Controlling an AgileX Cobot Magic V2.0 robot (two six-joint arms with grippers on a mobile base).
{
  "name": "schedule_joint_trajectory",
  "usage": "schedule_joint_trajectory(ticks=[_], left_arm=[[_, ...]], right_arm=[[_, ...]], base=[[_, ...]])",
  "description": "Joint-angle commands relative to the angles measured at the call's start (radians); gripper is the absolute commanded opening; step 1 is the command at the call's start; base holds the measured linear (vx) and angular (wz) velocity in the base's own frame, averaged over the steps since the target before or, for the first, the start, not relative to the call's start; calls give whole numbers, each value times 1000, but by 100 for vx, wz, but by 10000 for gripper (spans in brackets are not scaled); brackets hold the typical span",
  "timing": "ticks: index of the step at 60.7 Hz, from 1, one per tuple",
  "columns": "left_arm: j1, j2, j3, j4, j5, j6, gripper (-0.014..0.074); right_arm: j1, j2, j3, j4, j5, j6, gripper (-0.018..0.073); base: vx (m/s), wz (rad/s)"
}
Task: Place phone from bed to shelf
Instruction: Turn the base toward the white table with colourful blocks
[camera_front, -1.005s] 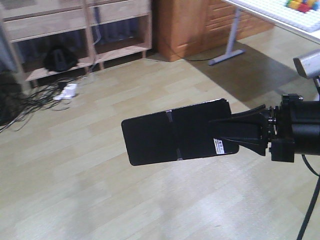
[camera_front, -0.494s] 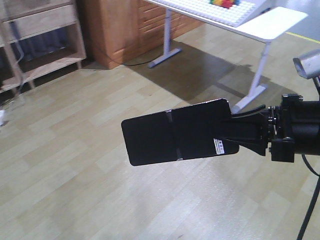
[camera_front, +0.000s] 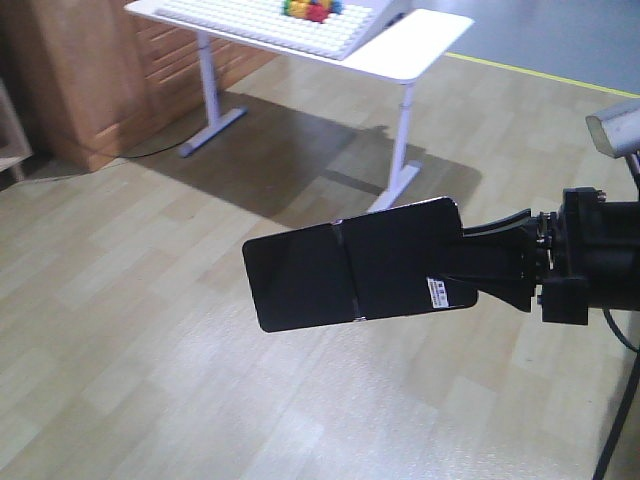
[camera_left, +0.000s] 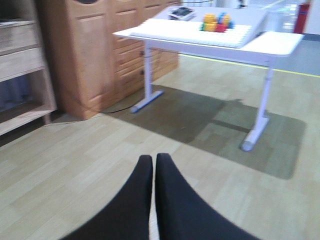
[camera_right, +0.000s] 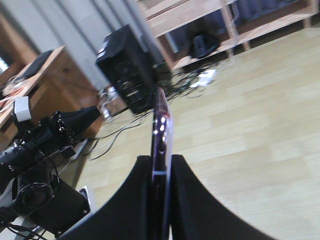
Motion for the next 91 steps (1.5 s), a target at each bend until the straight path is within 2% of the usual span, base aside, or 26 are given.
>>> schedule_joint_trajectory(ticks=[1, 56, 91], left_arm=[[-4, -6, 3, -9, -74, -4, 1], [-4, -6, 3, -9, -74, -4, 1], [-4, -6, 3, -9, -74, -4, 1]], right_arm=[[1, -20, -26, 101, 80, -11, -4], [1, -20, -26, 101, 80, -11, -4], [1, -20, -26, 101, 80, -11, -4]], base=[[23, -49], [22, -51], [23, -12]])
